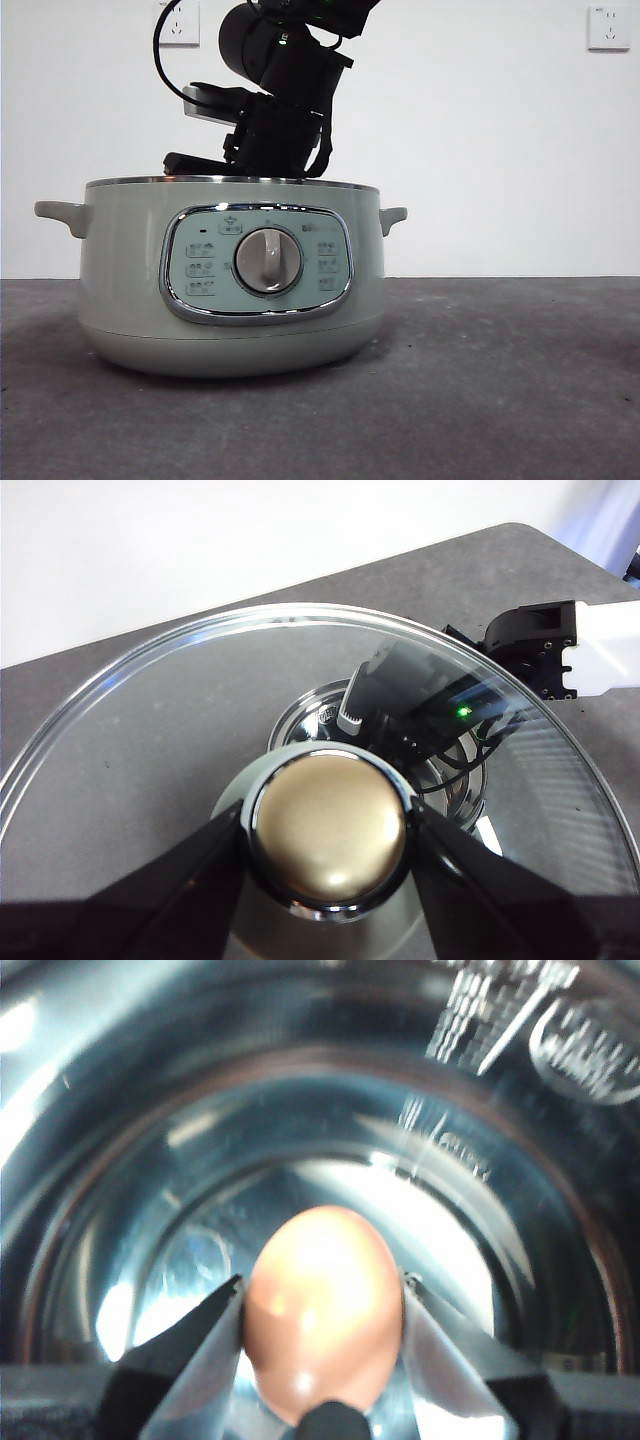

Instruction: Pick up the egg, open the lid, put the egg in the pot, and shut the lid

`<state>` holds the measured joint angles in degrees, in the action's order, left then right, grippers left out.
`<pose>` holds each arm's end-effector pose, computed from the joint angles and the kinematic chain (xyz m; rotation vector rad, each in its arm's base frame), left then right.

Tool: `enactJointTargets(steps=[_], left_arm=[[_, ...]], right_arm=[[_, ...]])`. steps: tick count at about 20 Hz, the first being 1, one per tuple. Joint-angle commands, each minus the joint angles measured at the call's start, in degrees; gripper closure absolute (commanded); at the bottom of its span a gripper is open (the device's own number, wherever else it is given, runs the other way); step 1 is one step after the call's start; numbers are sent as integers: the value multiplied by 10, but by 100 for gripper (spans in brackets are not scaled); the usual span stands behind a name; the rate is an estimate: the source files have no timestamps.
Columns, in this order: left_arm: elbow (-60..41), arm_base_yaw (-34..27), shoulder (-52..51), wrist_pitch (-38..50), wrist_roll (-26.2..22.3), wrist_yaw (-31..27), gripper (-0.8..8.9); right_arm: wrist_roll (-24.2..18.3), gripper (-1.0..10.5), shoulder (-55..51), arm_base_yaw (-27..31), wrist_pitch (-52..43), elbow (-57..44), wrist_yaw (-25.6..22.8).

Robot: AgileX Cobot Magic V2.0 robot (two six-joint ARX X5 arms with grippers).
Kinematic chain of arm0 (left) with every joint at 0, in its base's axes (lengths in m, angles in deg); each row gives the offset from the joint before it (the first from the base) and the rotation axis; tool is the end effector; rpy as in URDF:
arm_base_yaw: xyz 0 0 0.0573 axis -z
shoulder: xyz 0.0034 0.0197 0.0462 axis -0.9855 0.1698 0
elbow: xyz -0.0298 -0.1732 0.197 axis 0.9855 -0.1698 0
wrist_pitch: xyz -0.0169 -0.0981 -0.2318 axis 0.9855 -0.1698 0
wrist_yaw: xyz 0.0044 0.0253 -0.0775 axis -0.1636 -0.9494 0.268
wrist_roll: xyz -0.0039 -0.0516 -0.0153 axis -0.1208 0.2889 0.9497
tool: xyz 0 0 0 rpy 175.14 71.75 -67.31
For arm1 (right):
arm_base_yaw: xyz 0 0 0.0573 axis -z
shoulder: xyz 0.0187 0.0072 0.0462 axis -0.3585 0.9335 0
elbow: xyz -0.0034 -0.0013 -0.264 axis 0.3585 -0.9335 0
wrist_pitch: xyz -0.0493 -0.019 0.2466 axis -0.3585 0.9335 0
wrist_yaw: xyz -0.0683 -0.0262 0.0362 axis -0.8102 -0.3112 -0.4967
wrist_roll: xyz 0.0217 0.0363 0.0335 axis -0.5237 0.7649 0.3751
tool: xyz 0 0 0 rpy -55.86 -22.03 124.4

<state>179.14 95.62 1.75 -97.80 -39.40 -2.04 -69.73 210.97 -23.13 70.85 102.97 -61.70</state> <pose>0.0443 -0.0163 0.4906 0.0884 0.4432 -0.4085 0.3289 0.3210 0.2191 -0.4227 0.9704 0.7708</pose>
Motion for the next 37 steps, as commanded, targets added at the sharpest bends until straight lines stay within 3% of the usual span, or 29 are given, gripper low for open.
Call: enactJointTargets(steps=[1, 7, 8, 10, 11, 19, 23, 26, 29, 33, 37], left_arm=[[5, 0, -6, 9, -3, 3, 822], [5, 0, -6, 9, -3, 3, 822], [5, 0, -6, 9, -3, 3, 822], [5, 0, -6, 9, -3, 3, 822], [5, 0, -6, 9, -2, 3, 822], [5, 0, -5, 9, -3, 3, 822], [4, 11, 4, 9, -10, 3, 822], [5, 25, 29, 13, -18, 4, 822], [4, 38, 57, 36, -22, 47, 822], [-4, 60, 93, 67, -29, 48, 821], [-108, 76, 92, 160, -24, 48, 821]], right_arm=[[-16, 963, 14, -1, 6, 3, -2], [-16, 947, 17, -1, 26, 3, -2], [-15, 894, 17, -1, 21, 3, -2], [-13, 653, 17, -1, 21, 4, -1], [-13, 593, 17, -1, 22, 4, 0], [-5, 596, -64, 2, 92, 99, -2], [-2, 600, -194, 24, 135, 109, -8], [-16, 600, -292, 42, 228, 109, -6], [-22, 600, -354, 44, 299, 109, 10], [-26, 604, -423, 44, 363, 104, 52], [-24, 604, -486, 44, 395, 102, 59]])
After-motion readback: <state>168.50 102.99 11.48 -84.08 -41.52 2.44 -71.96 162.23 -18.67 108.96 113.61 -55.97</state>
